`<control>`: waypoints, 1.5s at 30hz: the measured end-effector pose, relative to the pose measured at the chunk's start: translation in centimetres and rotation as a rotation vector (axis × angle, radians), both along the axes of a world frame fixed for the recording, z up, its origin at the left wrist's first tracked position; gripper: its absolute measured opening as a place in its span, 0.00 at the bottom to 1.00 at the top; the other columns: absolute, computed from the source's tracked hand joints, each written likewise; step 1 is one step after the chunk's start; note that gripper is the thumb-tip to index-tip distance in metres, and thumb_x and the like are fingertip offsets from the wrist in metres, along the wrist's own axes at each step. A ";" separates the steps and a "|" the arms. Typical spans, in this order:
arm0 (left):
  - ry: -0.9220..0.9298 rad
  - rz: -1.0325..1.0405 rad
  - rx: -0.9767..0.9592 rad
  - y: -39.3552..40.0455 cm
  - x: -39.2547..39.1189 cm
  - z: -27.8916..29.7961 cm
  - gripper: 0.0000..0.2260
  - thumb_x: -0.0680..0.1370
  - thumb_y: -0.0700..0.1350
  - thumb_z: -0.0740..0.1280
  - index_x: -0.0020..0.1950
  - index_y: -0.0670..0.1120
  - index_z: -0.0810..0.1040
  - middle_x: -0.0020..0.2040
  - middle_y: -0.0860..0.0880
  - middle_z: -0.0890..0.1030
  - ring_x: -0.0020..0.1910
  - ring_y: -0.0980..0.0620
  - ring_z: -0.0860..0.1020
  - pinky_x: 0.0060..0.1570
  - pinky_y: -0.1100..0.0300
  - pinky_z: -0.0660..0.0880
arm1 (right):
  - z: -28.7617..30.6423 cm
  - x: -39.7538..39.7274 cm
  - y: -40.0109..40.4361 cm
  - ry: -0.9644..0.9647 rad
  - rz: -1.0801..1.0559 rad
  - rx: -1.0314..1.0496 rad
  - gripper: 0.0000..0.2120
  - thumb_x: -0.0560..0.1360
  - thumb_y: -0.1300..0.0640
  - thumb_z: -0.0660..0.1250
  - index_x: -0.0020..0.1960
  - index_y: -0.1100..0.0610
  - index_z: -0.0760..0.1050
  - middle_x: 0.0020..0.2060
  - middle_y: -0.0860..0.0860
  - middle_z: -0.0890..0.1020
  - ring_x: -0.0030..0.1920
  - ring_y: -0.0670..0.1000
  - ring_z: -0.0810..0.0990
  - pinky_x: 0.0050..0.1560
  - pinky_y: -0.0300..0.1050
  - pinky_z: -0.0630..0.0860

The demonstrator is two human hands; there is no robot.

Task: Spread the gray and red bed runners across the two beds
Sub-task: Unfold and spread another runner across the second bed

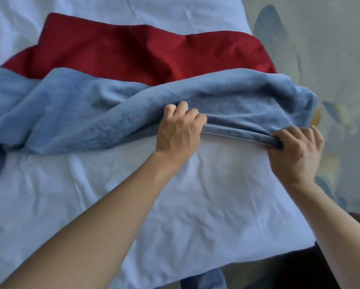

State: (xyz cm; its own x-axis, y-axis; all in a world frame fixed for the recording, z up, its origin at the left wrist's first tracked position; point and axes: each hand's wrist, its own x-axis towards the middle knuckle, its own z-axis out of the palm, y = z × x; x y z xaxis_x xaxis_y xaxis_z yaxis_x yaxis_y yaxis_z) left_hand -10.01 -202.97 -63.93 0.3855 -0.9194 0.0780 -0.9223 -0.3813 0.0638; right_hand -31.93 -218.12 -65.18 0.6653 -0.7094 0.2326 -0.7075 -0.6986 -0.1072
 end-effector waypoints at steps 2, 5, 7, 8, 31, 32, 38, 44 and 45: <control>0.013 0.036 -0.015 1.7 0.7 0.4 0.10 0.68 0.34 0.62 0.36 0.48 0.79 0.32 0.51 0.77 0.39 0.44 0.74 0.44 0.52 0.60 | 0.5 0.0 0.5 0.016 -0.022 0.017 0.08 0.68 0.60 0.64 0.42 0.58 0.81 0.40 0.56 0.81 0.43 0.61 0.75 0.58 0.58 0.69; 0.050 0.066 -0.071 3.4 0.4 0.8 0.09 0.64 0.33 0.63 0.34 0.47 0.77 0.30 0.50 0.76 0.39 0.44 0.74 0.44 0.52 0.60 | 1.2 4.5 3.8 -0.053 0.116 0.056 0.09 0.68 0.60 0.68 0.48 0.58 0.81 0.45 0.57 0.81 0.46 0.62 0.77 0.61 0.59 0.69; 0.053 0.076 -0.096 4.1 0.2 1.3 0.09 0.65 0.33 0.63 0.33 0.46 0.76 0.30 0.50 0.75 0.39 0.44 0.74 0.45 0.53 0.60 | 1.7 8.6 7.0 -0.092 0.280 0.075 0.07 0.69 0.59 0.70 0.47 0.57 0.81 0.43 0.55 0.80 0.46 0.61 0.77 0.64 0.58 0.69; 0.039 0.091 -0.105 4.6 0.4 1.5 0.09 0.66 0.33 0.63 0.33 0.47 0.76 0.30 0.50 0.76 0.39 0.44 0.74 0.45 0.53 0.61 | 1.8 10.2 8.3 -0.105 0.336 0.072 0.04 0.70 0.60 0.71 0.44 0.57 0.81 0.40 0.54 0.80 0.44 0.60 0.77 0.64 0.57 0.68; 0.000 0.403 -0.146 21.7 10.5 1.9 0.08 0.67 0.38 0.68 0.42 0.50 0.80 0.38 0.54 0.79 0.46 0.45 0.78 0.50 0.53 0.61 | 4.8 17.2 17.4 -0.077 0.368 0.104 0.06 0.68 0.61 0.66 0.41 0.56 0.81 0.33 0.52 0.81 0.37 0.58 0.76 0.51 0.54 0.71; 0.004 0.411 -0.150 22.0 10.8 1.8 0.08 0.68 0.38 0.69 0.42 0.51 0.80 0.38 0.54 0.79 0.46 0.45 0.77 0.50 0.53 0.61 | 5.0 16.5 17.1 -0.052 0.336 0.100 0.07 0.67 0.61 0.65 0.41 0.57 0.81 0.33 0.53 0.81 0.38 0.60 0.76 0.51 0.55 0.71; 0.135 0.338 -0.265 23.1 11.2 2.2 0.05 0.71 0.40 0.65 0.41 0.48 0.79 0.38 0.53 0.79 0.46 0.45 0.77 0.49 0.50 0.62 | 6.0 19.6 23.8 -0.060 0.437 0.181 0.15 0.72 0.56 0.71 0.58 0.55 0.78 0.45 0.52 0.80 0.48 0.56 0.78 0.54 0.53 0.70; 0.137 0.266 -0.299 26.5 12.2 2.3 0.05 0.75 0.45 0.67 0.49 0.51 0.81 0.47 0.53 0.80 0.51 0.48 0.76 0.52 0.52 0.63 | 6.0 24.0 27.5 -0.107 0.495 0.158 0.05 0.77 0.58 0.70 0.43 0.56 0.81 0.37 0.52 0.80 0.39 0.58 0.78 0.42 0.56 0.73; 0.131 0.284 -0.331 27.0 12.2 2.2 0.06 0.74 0.45 0.68 0.50 0.50 0.80 0.48 0.52 0.78 0.50 0.47 0.75 0.50 0.51 0.64 | 6.0 23.6 27.1 -0.109 0.464 0.163 0.05 0.77 0.59 0.70 0.43 0.57 0.81 0.37 0.53 0.80 0.39 0.58 0.79 0.43 0.56 0.73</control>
State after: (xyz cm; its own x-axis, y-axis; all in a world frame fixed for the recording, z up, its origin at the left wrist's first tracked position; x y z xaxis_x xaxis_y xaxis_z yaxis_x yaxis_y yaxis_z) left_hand 2.21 -176.01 -61.69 0.6447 -0.7099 0.2835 -0.7603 -0.5572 0.3338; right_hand -8.37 -191.03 -59.15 0.8975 -0.3771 0.2287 -0.3046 -0.9050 -0.2970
